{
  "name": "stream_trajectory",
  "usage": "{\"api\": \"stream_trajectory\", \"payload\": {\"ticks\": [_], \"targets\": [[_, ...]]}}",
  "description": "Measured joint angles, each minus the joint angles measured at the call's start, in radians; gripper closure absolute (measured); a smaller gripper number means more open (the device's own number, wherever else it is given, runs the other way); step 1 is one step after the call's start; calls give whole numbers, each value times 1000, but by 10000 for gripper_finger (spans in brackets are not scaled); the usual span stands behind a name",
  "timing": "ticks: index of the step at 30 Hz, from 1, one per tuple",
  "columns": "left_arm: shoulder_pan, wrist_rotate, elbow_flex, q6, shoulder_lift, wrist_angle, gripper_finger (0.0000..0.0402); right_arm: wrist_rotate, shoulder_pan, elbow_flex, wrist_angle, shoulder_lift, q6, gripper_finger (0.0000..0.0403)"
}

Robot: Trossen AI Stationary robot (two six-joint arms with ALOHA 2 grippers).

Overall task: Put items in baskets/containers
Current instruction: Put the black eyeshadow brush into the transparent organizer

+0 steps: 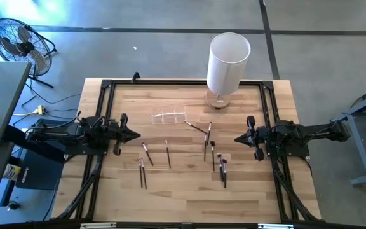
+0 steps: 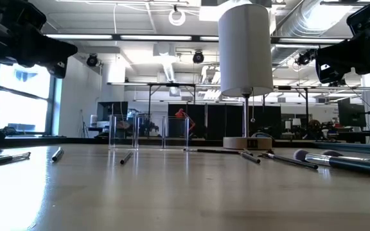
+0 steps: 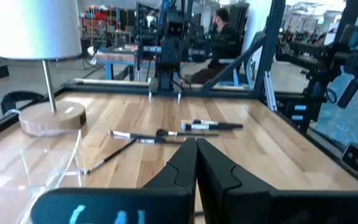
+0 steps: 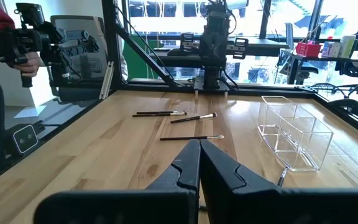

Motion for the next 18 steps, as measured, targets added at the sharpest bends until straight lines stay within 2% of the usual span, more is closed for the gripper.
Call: {"api": "stream_trajectory", "payload": {"ticks": [3,8,18], "targets": [[0,-15,1,12,23,68,401,0,0,0,0,0,0,396],[0,-141,91,115,123,104,401,0,0,0,0,0,0,397],[0,-297,394,134,566,93,401,0,0,0,0,0,0,396]]}}
